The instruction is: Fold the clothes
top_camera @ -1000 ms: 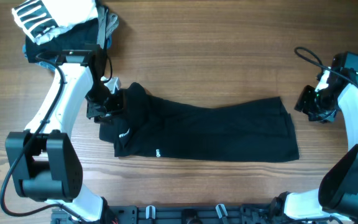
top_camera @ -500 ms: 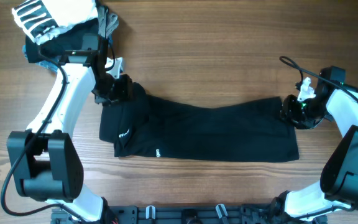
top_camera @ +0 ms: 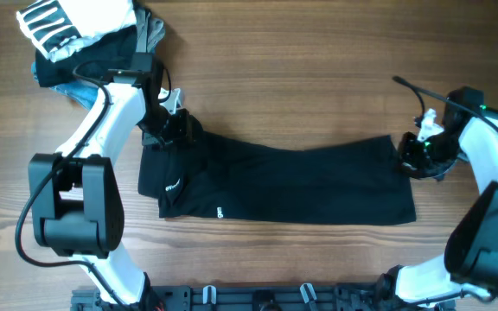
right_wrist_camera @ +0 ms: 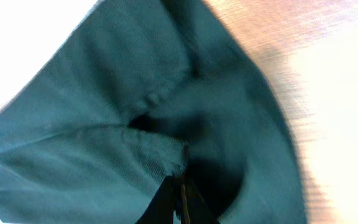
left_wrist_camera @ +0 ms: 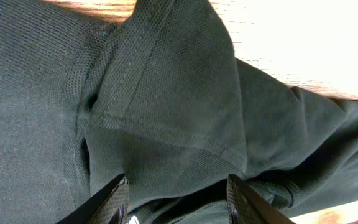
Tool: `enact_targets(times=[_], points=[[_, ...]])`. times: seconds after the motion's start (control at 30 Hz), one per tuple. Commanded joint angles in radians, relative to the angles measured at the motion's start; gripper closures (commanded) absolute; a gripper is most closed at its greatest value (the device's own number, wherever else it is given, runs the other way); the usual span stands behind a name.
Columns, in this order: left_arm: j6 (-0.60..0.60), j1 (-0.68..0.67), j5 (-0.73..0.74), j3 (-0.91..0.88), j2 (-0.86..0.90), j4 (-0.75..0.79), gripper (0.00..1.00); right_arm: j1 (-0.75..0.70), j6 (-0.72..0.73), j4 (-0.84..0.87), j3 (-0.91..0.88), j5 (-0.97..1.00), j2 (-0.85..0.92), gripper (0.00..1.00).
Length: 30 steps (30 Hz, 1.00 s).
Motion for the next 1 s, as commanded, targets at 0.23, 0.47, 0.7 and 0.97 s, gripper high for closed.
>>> enact_targets(times=[0.23,0.47,0.7,0.97], points=[[0.005,-0.002,-0.015,-0.006,0.053,0.029,0.49,0.000,0.126,-0.161,0.045,0.235,-0.074,0.75],[0.005,-0.002,-0.014,-0.006,0.048,0.024,0.28,-0.005,0.150,-0.055,0.045,0.278,-0.074,0.56],[0.058,-0.003,0.012,0.082,-0.084,-0.024,0.23,-0.048,-0.063,0.049,0.021,-0.063,-0.038,0.34],[0.058,-0.003,-0.023,-0.001,-0.078,0.026,0.23,-0.047,0.001,0.065,-0.106,-0.081,0.018,0.44]])
